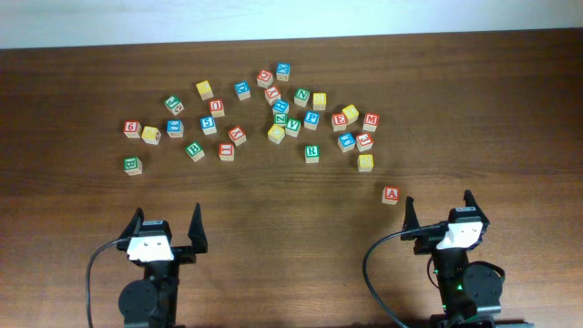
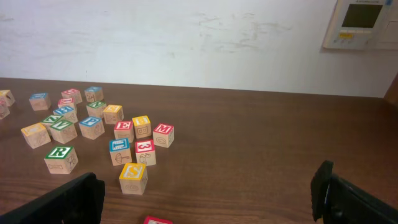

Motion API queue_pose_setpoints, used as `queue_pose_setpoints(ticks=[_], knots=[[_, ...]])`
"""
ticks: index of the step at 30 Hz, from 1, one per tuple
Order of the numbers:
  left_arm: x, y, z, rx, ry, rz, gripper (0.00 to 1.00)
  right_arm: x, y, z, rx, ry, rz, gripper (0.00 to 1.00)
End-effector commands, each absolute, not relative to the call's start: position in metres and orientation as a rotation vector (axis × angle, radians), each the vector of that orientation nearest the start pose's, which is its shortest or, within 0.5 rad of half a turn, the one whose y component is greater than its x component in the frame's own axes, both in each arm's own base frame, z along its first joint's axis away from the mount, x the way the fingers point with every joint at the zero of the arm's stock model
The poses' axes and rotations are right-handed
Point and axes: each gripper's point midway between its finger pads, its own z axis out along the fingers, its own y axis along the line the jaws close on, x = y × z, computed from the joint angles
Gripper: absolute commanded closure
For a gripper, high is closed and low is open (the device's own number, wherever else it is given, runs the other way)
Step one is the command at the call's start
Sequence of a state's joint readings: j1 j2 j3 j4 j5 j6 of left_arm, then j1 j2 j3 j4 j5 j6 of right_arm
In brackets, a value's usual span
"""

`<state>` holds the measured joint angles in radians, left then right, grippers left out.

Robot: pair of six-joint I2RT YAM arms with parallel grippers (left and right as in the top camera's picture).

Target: Spell out RSS

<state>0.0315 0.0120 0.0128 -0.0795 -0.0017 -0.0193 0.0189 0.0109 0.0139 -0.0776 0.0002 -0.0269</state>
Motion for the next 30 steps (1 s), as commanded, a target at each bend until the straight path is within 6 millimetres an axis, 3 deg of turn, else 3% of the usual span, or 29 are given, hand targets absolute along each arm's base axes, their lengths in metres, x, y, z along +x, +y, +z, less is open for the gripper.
queue_pose_setpoints(ticks=[1,30], knots=[[0.2457,0.0113,0.1557,-0.046,1.652,0.033,0.01,0.2460,0.0023,0.1558,-0.028,1.649,-0.014,0.02],[0.2463,0.0034,0.1536,-0.020,1.662,0.010,0.01,0.2460,0.0023,0.1558,-0.028,1.649,-0.014,0.02]])
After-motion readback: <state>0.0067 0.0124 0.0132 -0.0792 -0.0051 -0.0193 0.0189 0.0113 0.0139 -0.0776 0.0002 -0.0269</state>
